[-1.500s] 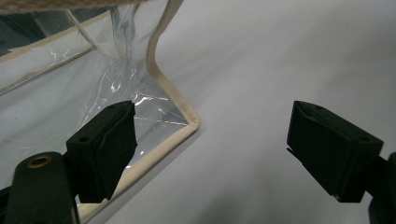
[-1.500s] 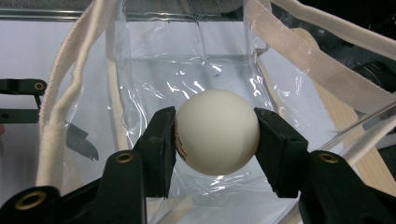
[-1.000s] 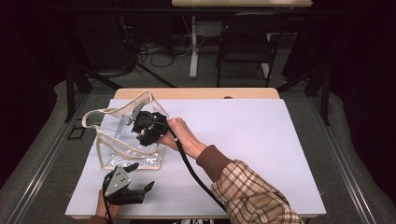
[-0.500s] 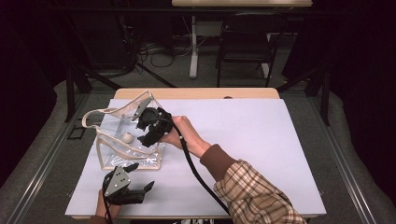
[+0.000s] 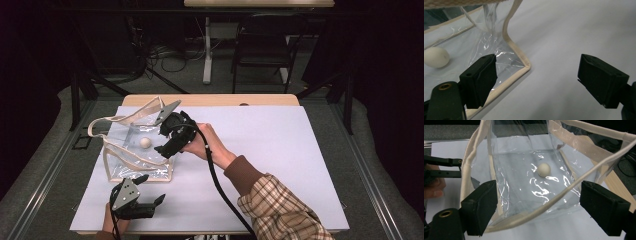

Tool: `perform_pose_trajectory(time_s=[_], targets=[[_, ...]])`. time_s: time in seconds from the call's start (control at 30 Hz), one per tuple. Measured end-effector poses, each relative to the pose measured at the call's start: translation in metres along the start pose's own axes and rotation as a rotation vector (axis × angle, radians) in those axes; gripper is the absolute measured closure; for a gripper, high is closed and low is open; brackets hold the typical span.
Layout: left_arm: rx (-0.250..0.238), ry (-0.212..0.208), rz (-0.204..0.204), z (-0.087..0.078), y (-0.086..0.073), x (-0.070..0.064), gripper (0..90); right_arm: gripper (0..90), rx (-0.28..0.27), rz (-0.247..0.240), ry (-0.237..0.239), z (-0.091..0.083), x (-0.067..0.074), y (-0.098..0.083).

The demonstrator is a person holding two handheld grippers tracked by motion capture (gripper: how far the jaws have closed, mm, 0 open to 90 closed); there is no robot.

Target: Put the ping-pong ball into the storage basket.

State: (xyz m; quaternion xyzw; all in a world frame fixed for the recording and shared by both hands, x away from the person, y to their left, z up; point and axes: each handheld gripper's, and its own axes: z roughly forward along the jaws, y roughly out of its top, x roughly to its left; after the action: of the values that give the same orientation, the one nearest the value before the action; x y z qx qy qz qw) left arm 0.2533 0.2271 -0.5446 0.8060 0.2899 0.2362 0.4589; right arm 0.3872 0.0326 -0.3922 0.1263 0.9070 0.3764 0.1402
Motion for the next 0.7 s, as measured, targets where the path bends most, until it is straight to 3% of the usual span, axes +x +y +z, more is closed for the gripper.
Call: perform_pose_trajectory(time_s=[0.37, 0.7], targets=[[0.004, 0.006, -0.004, -0.001, -0.001, 0.0, 16.1, 11.0, -0.036, 0.014, -0.016, -0.017, -0.006, -0.017], [0.006, 0.009, -0.006, -0.001, 0.0, -0.001, 16.1, 8.2, -0.027, 0.035, -0.037, -0.03, -0.009, -0.037]])
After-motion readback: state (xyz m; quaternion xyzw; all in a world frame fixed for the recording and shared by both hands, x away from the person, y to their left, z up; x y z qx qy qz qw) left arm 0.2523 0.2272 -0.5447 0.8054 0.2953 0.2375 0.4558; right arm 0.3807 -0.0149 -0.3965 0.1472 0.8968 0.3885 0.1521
